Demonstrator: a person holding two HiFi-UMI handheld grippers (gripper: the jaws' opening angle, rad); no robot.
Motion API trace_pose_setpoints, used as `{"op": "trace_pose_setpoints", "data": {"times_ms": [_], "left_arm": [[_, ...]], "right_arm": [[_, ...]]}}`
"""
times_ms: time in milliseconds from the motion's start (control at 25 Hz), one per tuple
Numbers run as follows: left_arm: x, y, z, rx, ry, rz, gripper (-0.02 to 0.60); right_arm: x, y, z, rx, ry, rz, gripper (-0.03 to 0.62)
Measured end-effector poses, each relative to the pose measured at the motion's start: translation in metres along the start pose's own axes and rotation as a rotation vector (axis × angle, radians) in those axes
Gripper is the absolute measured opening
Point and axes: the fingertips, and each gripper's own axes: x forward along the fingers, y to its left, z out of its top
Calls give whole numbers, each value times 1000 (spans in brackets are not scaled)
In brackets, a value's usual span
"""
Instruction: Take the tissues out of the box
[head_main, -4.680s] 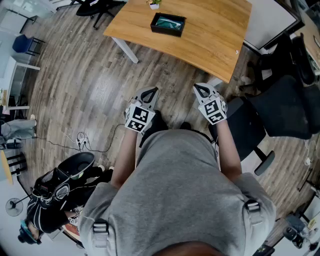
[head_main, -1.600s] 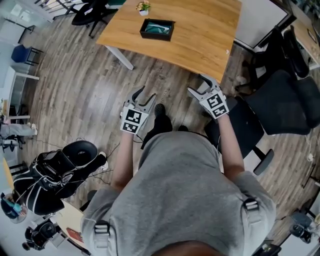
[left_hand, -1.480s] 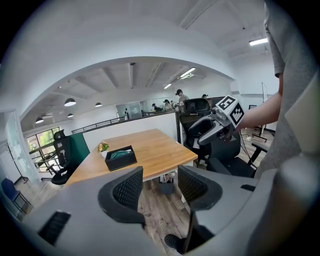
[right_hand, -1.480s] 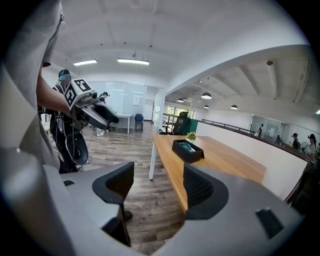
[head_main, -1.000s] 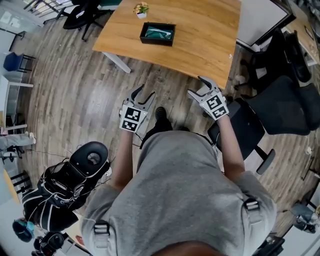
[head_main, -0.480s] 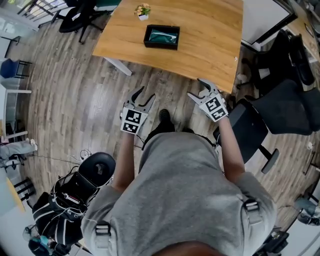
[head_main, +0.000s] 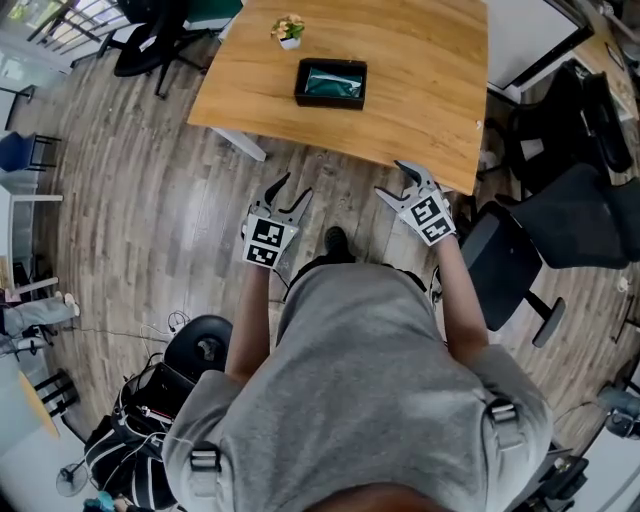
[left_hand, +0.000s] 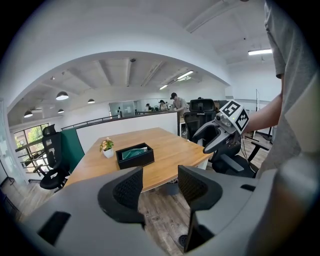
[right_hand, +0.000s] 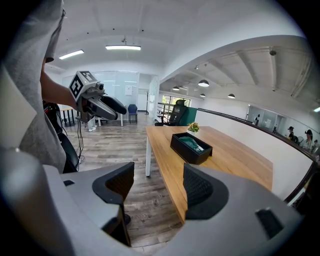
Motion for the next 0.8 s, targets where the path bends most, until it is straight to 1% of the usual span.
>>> {"op": "trace_pose_setpoints", "data": {"times_ms": [400, 560, 800], "left_arm": [[4, 32, -9, 24, 11, -46, 230], [4, 41, -9, 27, 9, -56, 230], [4, 52, -13, 16, 7, -55, 230]], "right_arm": [[32, 4, 10, 49, 4, -35, 316], [40, 9, 13, 68, 12, -39, 302], [50, 13, 13, 34, 41, -24, 301]]}}
